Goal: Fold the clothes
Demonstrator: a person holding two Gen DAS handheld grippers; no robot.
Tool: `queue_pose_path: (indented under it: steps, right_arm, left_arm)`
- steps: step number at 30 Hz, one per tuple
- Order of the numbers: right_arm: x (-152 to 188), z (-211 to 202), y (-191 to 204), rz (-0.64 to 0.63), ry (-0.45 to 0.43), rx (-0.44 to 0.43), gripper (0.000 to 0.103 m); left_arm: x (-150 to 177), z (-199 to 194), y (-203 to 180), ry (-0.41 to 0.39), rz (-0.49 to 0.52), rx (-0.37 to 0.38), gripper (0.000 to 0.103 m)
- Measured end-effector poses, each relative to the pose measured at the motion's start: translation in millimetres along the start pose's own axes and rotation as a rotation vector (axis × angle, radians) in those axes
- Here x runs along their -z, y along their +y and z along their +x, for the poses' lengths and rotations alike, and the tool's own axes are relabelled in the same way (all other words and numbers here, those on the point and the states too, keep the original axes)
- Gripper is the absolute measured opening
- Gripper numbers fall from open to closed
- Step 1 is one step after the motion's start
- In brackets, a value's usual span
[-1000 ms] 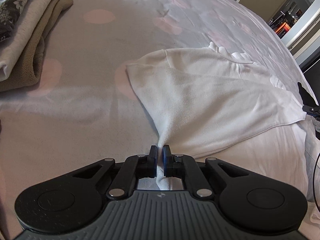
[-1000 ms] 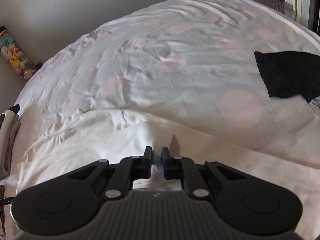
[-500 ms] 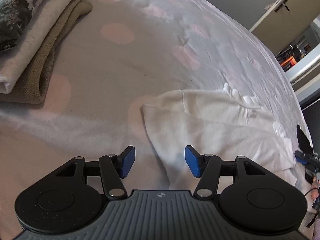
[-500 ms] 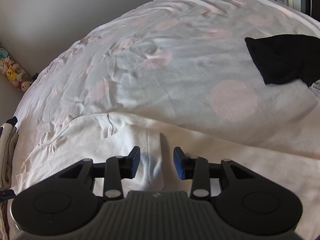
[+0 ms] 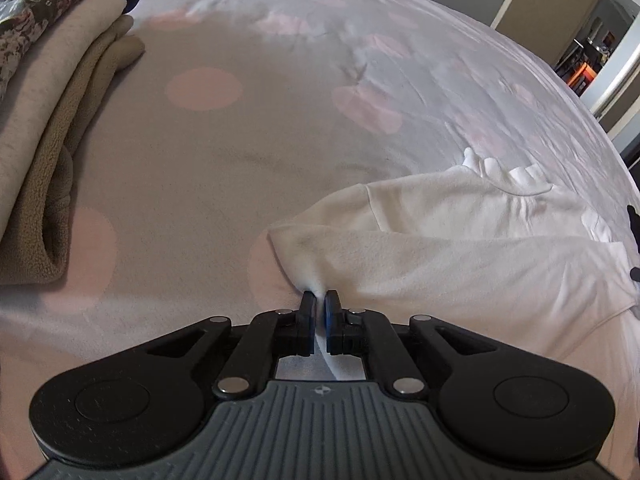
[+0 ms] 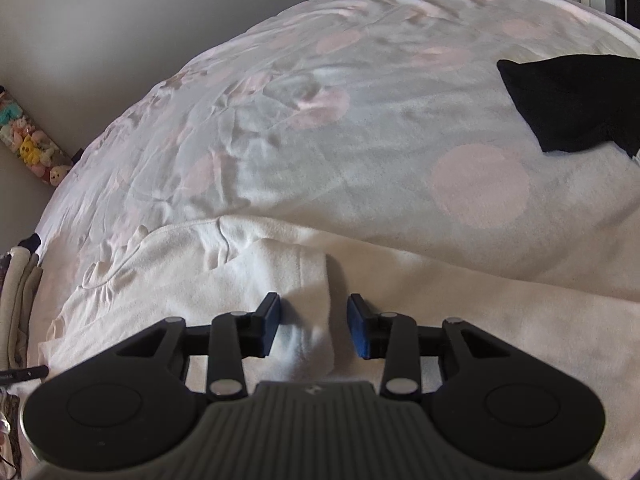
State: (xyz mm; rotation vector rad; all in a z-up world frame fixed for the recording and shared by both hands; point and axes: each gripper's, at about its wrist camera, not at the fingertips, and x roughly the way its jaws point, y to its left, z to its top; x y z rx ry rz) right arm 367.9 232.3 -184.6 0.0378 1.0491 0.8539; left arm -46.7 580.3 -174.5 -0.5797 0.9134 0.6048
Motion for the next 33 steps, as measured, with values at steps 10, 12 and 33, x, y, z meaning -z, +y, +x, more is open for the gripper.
queue_pose_path:
  steps: [10,12,33]
  right_arm:
    - [-1,-10,10,0.051,-0.044,-0.052,0.010]
    - [-3,-21,27,0.023,-0.067,-0.081,0.010]
    - [18,-23,126,-0.208,-0.026,-0.143,0.021]
  left_arm:
    - [28,-48,-2,-0.076,0.006,-0.004,0.018]
    - [35,-59,-3,-0.087,0.013,0.002,0.018]
    - [94,-94,29,-0.074,-0.132,0.028,0.027]
